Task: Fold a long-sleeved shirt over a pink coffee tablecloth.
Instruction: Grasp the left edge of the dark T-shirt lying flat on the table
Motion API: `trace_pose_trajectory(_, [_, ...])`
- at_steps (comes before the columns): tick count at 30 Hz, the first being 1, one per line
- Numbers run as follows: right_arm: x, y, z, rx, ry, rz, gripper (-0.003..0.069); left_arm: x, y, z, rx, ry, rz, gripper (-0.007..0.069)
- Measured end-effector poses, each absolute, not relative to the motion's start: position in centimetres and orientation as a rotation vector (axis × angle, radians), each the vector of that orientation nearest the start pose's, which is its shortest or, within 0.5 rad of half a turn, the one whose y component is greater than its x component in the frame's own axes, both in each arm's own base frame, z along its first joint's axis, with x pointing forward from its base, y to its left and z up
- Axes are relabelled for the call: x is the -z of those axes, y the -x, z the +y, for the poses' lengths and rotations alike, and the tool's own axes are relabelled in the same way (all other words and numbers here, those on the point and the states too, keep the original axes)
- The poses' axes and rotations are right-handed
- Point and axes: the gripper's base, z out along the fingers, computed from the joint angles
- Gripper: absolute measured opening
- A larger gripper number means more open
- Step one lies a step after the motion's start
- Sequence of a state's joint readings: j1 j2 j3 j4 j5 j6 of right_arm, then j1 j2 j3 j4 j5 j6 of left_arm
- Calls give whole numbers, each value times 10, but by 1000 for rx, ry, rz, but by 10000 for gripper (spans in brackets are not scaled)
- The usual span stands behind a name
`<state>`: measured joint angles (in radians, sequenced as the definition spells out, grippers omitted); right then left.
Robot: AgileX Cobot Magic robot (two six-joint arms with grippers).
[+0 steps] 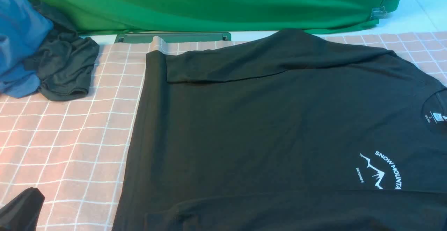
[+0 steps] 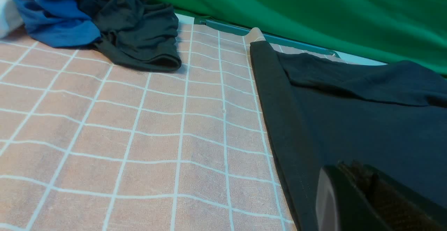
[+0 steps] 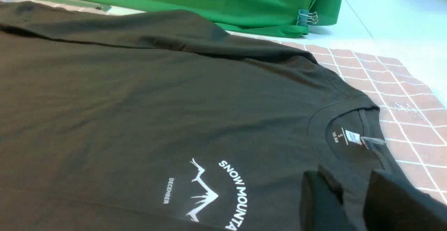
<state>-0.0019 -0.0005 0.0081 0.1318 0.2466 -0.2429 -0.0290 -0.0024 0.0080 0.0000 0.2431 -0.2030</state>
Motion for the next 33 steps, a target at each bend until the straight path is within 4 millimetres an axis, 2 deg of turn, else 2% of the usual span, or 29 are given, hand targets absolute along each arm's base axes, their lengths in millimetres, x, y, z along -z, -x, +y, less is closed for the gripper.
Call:
trace_pose_trajectory(22, [-188,-55,3,58,122,1732,238,-191,-56,-2,200,169,1705,14])
trace_pose_trajectory(27, [-188,-55,3,58,122,1732,238,-207,-56,-3,491,410,1488,14])
trace_pose_trajectory(32, [-188,-56,3,58,121,1731,238,-223,-54,4,632,548,1269,14])
trace_pose_trajectory(33, [-188,-56,3,58,121,1731,238,-223,-54,4,632,548,1269,14])
